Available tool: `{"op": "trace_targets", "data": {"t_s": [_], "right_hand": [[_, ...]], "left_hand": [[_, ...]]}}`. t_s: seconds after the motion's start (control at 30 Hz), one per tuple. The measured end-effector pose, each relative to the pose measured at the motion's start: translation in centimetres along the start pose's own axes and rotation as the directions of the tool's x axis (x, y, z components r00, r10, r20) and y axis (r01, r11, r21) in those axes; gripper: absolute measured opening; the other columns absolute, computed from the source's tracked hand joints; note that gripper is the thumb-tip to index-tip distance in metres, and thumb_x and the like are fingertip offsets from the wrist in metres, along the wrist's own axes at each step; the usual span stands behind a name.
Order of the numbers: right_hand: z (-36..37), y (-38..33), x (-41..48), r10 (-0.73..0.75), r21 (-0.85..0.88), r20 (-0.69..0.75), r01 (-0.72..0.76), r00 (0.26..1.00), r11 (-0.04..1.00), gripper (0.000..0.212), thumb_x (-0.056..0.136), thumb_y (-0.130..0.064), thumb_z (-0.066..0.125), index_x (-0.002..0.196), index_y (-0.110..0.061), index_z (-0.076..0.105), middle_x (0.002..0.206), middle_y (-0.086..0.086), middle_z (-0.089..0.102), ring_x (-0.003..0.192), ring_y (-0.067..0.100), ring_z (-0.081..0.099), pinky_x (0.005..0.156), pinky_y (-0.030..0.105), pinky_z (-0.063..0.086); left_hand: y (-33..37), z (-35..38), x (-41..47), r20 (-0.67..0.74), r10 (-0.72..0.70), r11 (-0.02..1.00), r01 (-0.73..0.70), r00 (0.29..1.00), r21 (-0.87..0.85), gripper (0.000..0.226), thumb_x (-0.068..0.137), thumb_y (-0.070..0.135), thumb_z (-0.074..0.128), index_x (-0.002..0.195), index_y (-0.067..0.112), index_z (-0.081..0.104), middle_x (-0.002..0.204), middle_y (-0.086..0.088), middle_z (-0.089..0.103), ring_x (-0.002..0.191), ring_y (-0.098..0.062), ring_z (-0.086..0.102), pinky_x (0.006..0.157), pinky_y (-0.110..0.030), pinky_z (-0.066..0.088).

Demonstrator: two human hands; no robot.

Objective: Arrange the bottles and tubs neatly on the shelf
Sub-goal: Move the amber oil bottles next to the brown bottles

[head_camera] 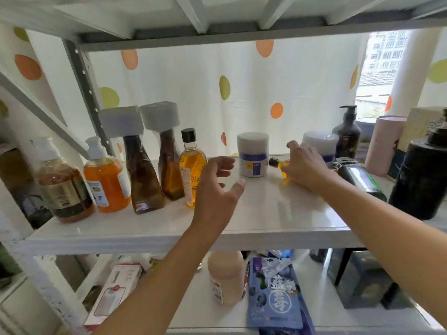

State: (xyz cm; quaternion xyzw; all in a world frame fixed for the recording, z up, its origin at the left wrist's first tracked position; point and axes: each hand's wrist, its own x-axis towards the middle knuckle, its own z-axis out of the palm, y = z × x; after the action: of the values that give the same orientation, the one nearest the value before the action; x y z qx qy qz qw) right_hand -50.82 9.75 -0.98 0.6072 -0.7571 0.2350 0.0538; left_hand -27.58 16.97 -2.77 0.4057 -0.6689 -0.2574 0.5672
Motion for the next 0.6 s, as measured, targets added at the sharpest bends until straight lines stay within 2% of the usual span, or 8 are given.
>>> {"op": "trace_targets", "data": {"t_s": [0.07, 0.17, 0.3, 0.37, 0.43, 0.5, 0.6], "right_hand": [[0.2, 1.0, 0.3, 0.041, -0.142, 0.061, -0.032, 0.997, 0.989, 0.039, 0.084, -0.022, 0.056, 0.12, -0.009, 0.048, 0.115, 0.019, 0.054, 0.109, 0.038, 0.05, 0.076, 0.041, 0.041], [0.8, 1.2, 0.5, 0.03, -0.279, 0.068, -0.01, 0.997, 0.96, 0.033, 0.09, -0.023, 0.05, 0.12, -0.011, 0.048, 0.119, 0.018, 0.054, 0.11, 0.038, 0.051, 0.073, 0.041, 0.04], [1.4, 0.6, 0.5, 0.072, -0.378, 0.078, -0.037, 0.994, 0.925, 0.037, 0.093, -0.022, 0.045, 0.128, -0.013, 0.046, 0.127, 0.017, 0.051, 0.115, 0.038, 0.049, 0.082, 0.046, 0.045], [1.4, 0.7, 0.4, 0.129, -0.409, 0.103, -0.076, 0.986, 0.909, 0.044, 0.092, -0.03, 0.048, 0.132, -0.012, 0.046, 0.131, 0.017, 0.051, 0.118, 0.039, 0.05, 0.087, 0.047, 0.045], [0.9, 1.0, 0.0, 0.117, -0.391, 0.146, -0.051, 0.982, 0.919, 0.052, 0.092, -0.036, 0.049, 0.135, -0.007, 0.045, 0.132, 0.016, 0.054, 0.118, 0.037, 0.054, 0.089, 0.046, 0.046], [0.3, 1.5, -0.5, 0.039, -0.31, 0.177, 0.018, 0.984, 0.951, 0.05, 0.091, -0.036, 0.049, 0.129, -0.003, 0.051, 0.125, 0.015, 0.061, 0.112, 0.033, 0.06, 0.084, 0.041, 0.049], [-0.4, 2.1, -1.9, 0.033, -0.152, 0.09, -0.019, 0.995, 0.988, 0.045, 0.084, -0.039, 0.059, 0.114, -0.006, 0.053, 0.105, 0.014, 0.067, 0.093, 0.032, 0.064, 0.069, 0.035, 0.049]], "left_hand": [[-0.1, 1.5, 0.7, 0.062, 0.009, 1.0, -0.01, 0.998, 0.023, 0.038, 0.081, 0.017, 0.073, 0.111, 0.029, 0.054, 0.111, 0.012, 0.059, 0.101, 0.0, 0.056, 0.081, -0.021, 0.049], [-0.7, 3.6, 2.0, 0.145, -0.056, 0.998, 0.052, 0.988, 0.03, 0.038, 0.08, 0.017, 0.073, 0.113, 0.025, 0.055, 0.112, 0.009, 0.06, 0.1, -0.002, 0.058, 0.084, -0.021, 0.049], [-0.8, 6.2, 3.9, 0.248, -0.272, 0.956, 0.29, 0.93, -0.038, 0.039, 0.083, 0.013, 0.071, 0.118, 0.017, 0.056, 0.105, 0.007, 0.061, 0.093, -0.006, 0.058, 0.075, -0.015, 0.044], [-0.8, 7.5, 4.6, 0.294, -0.352, 0.917, 0.39, 0.889, -0.08, 0.041, 0.083, 0.009, 0.071, 0.122, 0.011, 0.056, 0.108, 0.0, 0.061, 0.098, -0.014, 0.058, 0.079, -0.02, 0.045], [-0.7, 8.4, 4.7, 0.337, -0.396, 0.886, 0.452, 0.854, -0.104, 0.045, 0.083, 0.006, 0.07, 0.125, 0.008, 0.055, 0.111, -0.005, 0.06, 0.102, -0.018, 0.056, 0.085, -0.026, 0.044], [-0.7, 8.8, 4.2, 0.376, -0.412, 0.874, 0.477, 0.83, -0.097, 0.05, 0.082, 0.002, 0.071, 0.128, 0.007, 0.052, 0.113, -0.005, 0.058, 0.105, -0.019, 0.055, 0.09, -0.027, 0.043], [-0.8, 8.6, 3.5, 0.403, -0.395, 0.876, 0.471, 0.826, -0.107, 0.054, 0.081, -0.001, 0.07, 0.13, 0.01, 0.051, 0.119, -0.006, 0.058, 0.113, -0.021, 0.056, 0.097, -0.032, 0.046]]}}
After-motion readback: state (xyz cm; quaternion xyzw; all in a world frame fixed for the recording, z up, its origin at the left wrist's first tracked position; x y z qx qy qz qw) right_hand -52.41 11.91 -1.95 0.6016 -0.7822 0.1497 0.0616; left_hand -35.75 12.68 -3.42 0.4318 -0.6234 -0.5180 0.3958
